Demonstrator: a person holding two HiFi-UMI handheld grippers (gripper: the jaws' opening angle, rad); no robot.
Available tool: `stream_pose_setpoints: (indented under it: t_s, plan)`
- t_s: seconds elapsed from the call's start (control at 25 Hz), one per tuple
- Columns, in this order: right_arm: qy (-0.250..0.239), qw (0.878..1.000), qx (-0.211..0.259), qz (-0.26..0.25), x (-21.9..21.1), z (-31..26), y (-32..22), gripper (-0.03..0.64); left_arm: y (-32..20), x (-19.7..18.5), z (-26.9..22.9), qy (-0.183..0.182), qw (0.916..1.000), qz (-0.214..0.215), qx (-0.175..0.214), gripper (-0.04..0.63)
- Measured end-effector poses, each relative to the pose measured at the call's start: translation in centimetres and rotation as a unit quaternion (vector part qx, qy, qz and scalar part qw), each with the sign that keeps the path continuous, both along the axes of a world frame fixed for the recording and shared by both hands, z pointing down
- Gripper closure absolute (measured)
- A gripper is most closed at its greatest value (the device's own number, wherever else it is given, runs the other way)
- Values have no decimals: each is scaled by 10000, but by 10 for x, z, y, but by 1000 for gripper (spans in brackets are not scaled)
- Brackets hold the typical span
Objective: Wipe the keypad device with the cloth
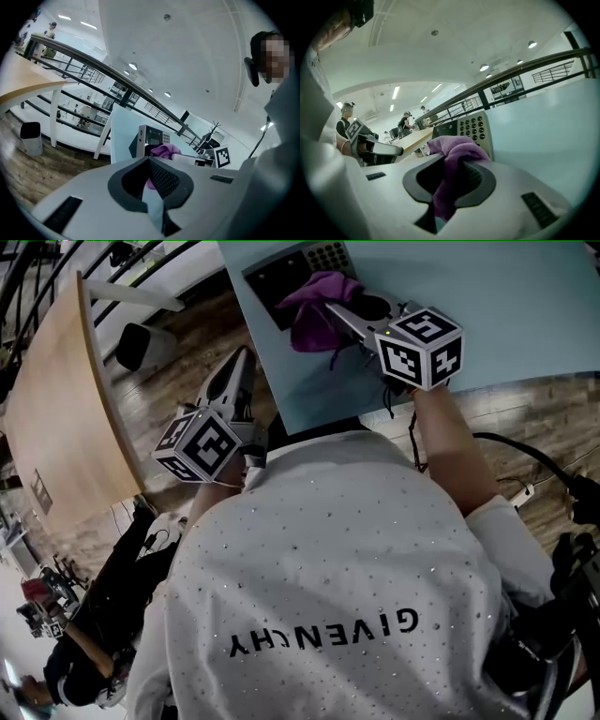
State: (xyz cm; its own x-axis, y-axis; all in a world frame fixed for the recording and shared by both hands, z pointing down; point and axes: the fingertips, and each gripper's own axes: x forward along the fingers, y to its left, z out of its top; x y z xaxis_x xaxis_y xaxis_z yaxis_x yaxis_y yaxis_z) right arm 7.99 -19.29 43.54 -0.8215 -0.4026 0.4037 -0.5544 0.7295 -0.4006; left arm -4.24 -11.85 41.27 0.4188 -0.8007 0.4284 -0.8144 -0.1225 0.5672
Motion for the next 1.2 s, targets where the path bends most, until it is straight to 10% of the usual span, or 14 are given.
stream_pose_setpoints:
  t_s: [0.44, 0.64, 0.88, 1.2]
  plan:
    - [-109, 9990, -16, 428, 28, 3, -29, 554, -11, 2, 5, 3, 10000, -42, -39, 595]
    - [-419, 9981, -15, -441, -26, -4, -1, 554, -20, -1, 14, 47, 9998, -167, -63, 595]
    - [443, 9896, 377, -1315, -77, 24, 30, 552, -19, -3, 17, 71, 9999, -108, -82, 595]
    - [785, 9920, 457, -873, -38, 33, 12, 551, -13, -2, 20, 88, 9996, -208, -164, 595]
